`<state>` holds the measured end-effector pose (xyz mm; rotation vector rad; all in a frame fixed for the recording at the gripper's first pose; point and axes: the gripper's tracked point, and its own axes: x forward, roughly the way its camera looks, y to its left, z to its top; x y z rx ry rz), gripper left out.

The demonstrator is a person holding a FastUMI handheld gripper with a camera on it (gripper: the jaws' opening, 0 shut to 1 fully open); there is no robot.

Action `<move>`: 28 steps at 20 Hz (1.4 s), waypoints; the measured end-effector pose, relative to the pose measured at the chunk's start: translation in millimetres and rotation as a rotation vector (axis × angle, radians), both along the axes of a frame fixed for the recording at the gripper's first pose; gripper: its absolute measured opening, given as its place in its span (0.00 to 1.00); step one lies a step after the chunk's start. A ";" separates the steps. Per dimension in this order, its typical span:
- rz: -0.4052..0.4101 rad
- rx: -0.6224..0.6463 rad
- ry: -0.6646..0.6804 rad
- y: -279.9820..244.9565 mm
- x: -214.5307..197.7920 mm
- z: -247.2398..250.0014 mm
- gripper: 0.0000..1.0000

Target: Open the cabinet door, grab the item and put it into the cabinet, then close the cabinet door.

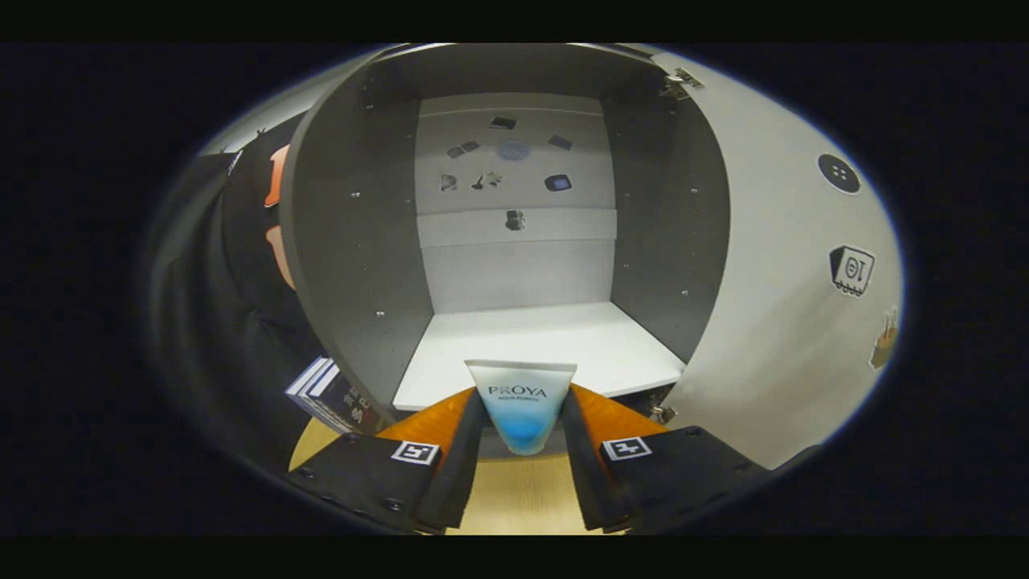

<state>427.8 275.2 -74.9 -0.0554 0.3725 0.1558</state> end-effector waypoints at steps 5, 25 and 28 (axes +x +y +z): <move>-0.008 -0.042 0.022 3.1 54.9 -2.4 0.60; 0.004 0.009 -0.118 -19.8 -25.0 26.3 0.99; 0.002 0.015 -0.171 -42.8 -83.5 34.2 0.99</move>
